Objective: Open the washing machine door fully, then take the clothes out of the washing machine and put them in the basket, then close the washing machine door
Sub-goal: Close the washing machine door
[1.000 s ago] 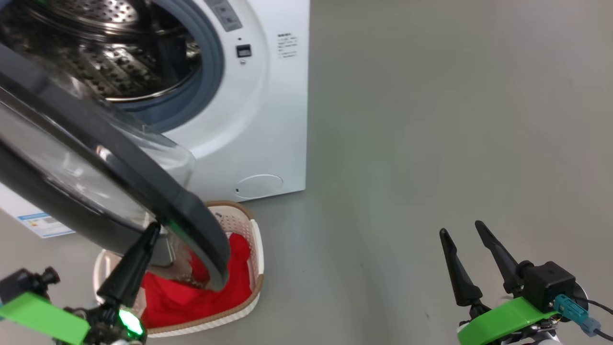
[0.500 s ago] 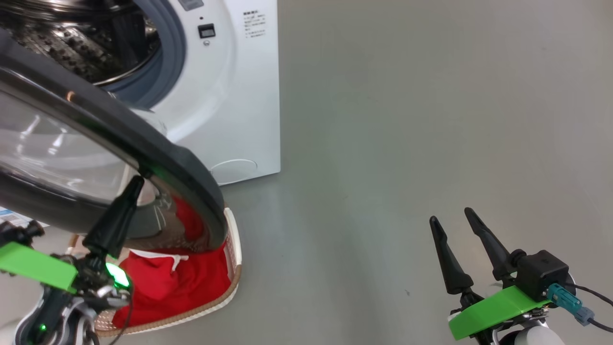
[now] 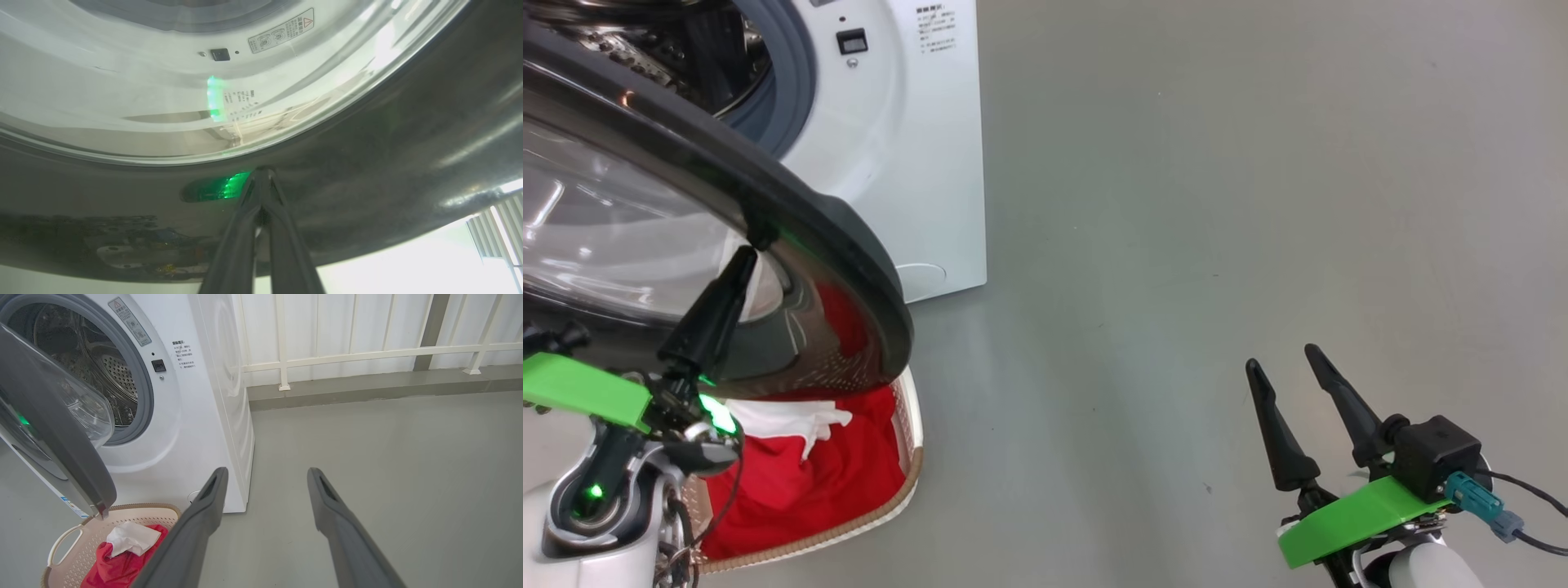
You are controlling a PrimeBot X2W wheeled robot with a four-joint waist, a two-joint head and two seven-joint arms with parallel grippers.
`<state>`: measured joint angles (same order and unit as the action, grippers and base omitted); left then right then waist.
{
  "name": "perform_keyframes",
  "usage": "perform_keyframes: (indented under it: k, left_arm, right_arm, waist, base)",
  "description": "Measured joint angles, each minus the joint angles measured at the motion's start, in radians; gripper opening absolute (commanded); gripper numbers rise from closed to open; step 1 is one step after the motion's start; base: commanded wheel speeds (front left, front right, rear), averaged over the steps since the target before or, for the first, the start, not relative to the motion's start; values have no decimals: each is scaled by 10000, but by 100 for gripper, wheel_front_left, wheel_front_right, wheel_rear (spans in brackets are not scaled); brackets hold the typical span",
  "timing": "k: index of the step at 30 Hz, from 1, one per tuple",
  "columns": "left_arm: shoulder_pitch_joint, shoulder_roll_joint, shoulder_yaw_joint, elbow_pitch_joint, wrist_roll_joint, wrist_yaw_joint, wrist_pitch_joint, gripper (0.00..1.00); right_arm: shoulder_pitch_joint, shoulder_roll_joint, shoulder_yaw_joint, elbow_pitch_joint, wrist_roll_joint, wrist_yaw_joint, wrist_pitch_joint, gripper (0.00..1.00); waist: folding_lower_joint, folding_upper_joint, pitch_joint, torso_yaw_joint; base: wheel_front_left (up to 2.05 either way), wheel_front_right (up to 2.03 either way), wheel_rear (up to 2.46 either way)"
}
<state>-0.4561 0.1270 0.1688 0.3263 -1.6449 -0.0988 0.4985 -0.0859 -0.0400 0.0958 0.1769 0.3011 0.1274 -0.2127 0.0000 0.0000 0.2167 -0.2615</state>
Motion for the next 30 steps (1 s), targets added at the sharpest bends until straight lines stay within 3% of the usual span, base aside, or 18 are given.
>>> perform_keyframes:
  k: [13,27,28,29,30]
  left_arm:
    - [532,-107,234,-307,111,-247,-205,0]
    - [3337,-792,205,-2393,445,-247,-1499,0]
    - [3513,-794,176,-2535,451,-247,-1601,2]
    - [3687,-798,146,-2661,529,-249,-1741,18]
    - [3850,-798,104,-2794,612,-249,-1864,47]
  right_arm:
    - [6,-4,132,201,0,0,-33,100]
    - [464,-19,-228,259,-138,0,48,100]
    - [469,-19,-240,249,-153,0,102,100]
    - [468,-19,-257,213,-203,0,119,100]
    - [469,-17,-284,176,-219,0,121,100]
  waist:
    - [0,0,-327,214]
    - [0,0,-943,1343]
    - [0,0,-988,1424]
    - [0,0,-1031,1505]
    - [0,0,-1070,1583]
  base:
    - [0,0,0]
    - [0,0,0]
    - [0,0,0]
    - [0,0,0]
    - [0,0,0]
